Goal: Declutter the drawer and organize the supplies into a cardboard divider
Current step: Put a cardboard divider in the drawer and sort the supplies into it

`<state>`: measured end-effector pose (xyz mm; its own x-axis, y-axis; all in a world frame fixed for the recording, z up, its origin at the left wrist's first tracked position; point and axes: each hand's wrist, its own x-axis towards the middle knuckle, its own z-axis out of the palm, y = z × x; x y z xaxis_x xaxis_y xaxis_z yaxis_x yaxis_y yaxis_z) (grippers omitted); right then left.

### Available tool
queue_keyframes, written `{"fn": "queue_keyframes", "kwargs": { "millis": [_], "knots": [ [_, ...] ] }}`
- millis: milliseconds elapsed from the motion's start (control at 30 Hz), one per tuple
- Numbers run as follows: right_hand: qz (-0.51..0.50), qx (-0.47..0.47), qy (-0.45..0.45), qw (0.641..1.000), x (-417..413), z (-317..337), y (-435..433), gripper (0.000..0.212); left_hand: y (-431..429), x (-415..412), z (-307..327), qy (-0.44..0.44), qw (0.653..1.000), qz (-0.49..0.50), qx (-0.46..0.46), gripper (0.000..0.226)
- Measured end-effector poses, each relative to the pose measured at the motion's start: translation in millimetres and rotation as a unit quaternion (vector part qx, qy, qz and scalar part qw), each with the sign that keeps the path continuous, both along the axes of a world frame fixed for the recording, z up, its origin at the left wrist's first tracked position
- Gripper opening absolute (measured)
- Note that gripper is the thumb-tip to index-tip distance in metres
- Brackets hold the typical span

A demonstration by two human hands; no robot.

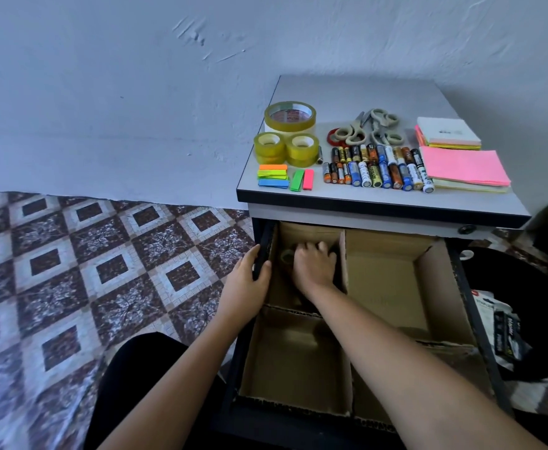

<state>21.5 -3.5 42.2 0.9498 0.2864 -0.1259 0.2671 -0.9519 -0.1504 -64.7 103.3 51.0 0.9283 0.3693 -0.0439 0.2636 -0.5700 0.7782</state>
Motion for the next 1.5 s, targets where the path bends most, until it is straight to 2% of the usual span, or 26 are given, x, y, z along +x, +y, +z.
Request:
{"fn": "queue_keyframes", "kwargs": {
  "millis": [133, 233, 300, 400, 500, 600, 767, 833, 900, 1000, 1167, 1300, 1367, 1500],
  "knots": [
    [0.004, 0.014, 0.014, 1.0, -1, 2, 1, 0.039, 2, 1, -2, 0.005, 1.0, -0.006, 0.0, 0.053],
    [0.013, 0.095, 0.013, 0.995, -10, 18, -6, 0.042, 4, -2, 3, 0.009, 1.0, -0.015, 0.017, 0.053],
    [0.044, 0.169, 0.002, 0.985, -22, 42, -16, 0.04, 5, -2, 19, -0.039, 0.999, 0.011, 0.022, 0.048],
    [0.092, 0.275, -0.022, 0.957, -35, 96, -31, 0.022, 11, 6, 62, -0.157, 0.985, 0.053, 0.053, 0.037],
    [0.082, 0.351, -0.075, 0.93, -23, 147, -38, 0.016, 24, 31, 109, -0.221, 0.97, 0.043, 0.093, 0.037],
    [0.05, 0.328, -0.148, 0.932, 17, 171, -33, 0.022, 36, 72, 139, -0.186, 0.973, 0.006, 0.137, 0.049],
    [0.042, 0.209, -0.127, 0.969, 75, 160, -12, 0.049, 47, 126, 151, -0.02, 0.99, -0.027, 0.136, 0.079],
    [0.036, 0.156, -0.126, 0.979, 83, 153, -7, 0.058, 47, 136, 152, 0.0, 0.988, -0.04, 0.151, 0.074],
    [0.029, 0.136, -0.128, 0.982, 87, 149, -4, 0.06, 44, 140, 153, -0.004, 0.984, -0.053, 0.172, 0.05],
    [0.016, 0.174, -0.144, 0.974, 86, 149, -4, 0.053, 42, 140, 153, -0.019, 0.983, -0.047, 0.176, 0.037],
    [0.012, 0.316, -0.151, 0.937, 62, 165, -19, 0.062, 40, 117, 159, -0.107, 0.984, -0.009, 0.141, 0.05],
    [0.029, 0.37, -0.153, 0.916, 24, 168, -52, 0.062, 20, 65, 161, -0.182, 0.973, -0.039, 0.137, 0.05],
    [0.022, 0.382, -0.136, 0.914, 3, 162, -71, 0.062, 7, 36, 149, -0.171, 0.973, -0.082, 0.129, 0.053],
    [0.0, 0.379, -0.098, 0.92, -26, 138, -101, 0.064, -21, 9, 101, -0.022, 0.981, -0.166, 0.103, 0.055]
  ]
}}
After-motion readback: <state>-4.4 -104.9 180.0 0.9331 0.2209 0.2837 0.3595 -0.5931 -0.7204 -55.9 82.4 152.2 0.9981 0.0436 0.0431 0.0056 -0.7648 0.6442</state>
